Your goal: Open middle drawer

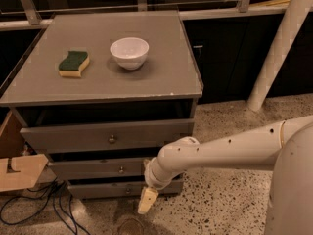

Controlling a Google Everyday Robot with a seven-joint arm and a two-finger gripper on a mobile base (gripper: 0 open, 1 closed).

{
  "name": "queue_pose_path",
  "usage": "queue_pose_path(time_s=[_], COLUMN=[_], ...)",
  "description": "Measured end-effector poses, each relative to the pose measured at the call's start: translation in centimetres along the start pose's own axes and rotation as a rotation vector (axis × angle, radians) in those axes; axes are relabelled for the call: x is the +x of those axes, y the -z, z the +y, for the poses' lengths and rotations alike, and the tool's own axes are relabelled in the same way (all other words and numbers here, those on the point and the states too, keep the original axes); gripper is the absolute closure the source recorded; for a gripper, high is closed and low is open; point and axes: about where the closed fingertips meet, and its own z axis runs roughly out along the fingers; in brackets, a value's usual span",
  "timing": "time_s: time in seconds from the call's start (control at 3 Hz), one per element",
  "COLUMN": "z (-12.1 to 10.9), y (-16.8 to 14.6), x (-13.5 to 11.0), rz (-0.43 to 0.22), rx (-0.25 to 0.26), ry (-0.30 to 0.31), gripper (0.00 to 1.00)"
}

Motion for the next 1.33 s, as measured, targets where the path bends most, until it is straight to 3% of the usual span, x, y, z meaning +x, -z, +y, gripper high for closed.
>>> queue_pose_path(time_s=[0.33, 0.67, 1.33], z=[0.0, -1.3, -5.2], y=[-0.1, -1.9, -6.4], x=[0.0, -0.1, 0.6], rz=[0.001, -0.020, -0.026], rx=[-0.001, 0.006, 0.021], ry=[0.000, -0.038, -0.074], gripper=[0.00, 0.00, 0.00])
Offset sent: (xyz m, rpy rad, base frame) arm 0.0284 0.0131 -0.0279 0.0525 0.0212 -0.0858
